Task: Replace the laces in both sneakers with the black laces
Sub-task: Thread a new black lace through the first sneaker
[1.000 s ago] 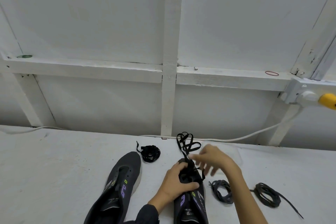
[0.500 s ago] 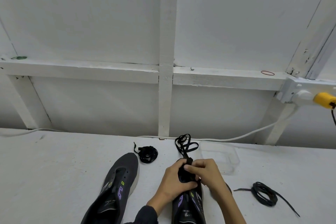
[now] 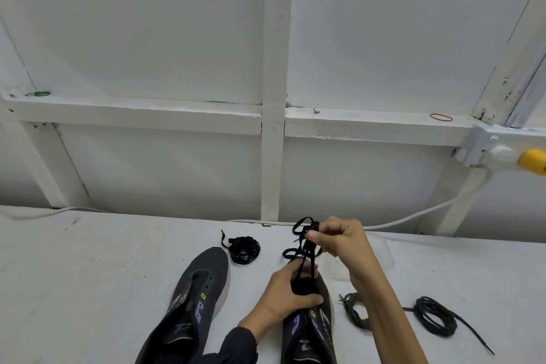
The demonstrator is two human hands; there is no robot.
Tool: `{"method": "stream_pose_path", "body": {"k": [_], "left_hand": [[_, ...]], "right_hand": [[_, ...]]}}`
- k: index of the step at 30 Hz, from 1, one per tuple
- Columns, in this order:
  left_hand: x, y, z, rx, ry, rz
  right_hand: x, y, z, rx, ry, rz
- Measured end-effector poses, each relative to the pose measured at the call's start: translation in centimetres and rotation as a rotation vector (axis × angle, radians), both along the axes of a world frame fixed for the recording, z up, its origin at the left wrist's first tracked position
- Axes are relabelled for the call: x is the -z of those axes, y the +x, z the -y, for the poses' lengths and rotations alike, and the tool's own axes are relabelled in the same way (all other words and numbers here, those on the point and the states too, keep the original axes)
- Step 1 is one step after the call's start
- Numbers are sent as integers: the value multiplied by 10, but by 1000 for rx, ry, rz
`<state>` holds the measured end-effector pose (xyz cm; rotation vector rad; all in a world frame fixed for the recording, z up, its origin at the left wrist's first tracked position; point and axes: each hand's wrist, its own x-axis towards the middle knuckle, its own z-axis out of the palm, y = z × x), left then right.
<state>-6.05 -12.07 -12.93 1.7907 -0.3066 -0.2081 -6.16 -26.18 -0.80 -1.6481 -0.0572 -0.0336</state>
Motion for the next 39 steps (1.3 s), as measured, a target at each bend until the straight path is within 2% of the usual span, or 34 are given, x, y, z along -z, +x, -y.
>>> {"method": "stream_pose_path", "body": {"k": [11,18,22,27,30,35,37,39], "left_hand": [[-2,-5,0,-15,3,5],[-13,-15,3,-72,-275,-8],[-34,-22,0,-45,-344,-7],[-58,-26,-14,-220,-377,88],[-65,-38,-28,-311,-415,64],[-45,-66,-47,-316,-361,-215],[-25,-72,-50,-345,-321,-334],[-9,-76,-52,-362,-220,-362]], "right_hand": [[1,-1,-1,-20,39,7],[2,-1,8,71,42,-1],[5,-4,9,82,23,-31],[0,-24,13,75,189,-39],[-2,-45,21,29,219,-13],[15,-69,45,-13,30,-129],[26,-72,56,-135,-146,-265],[36,-69,65,-216,-425,-362]]}}
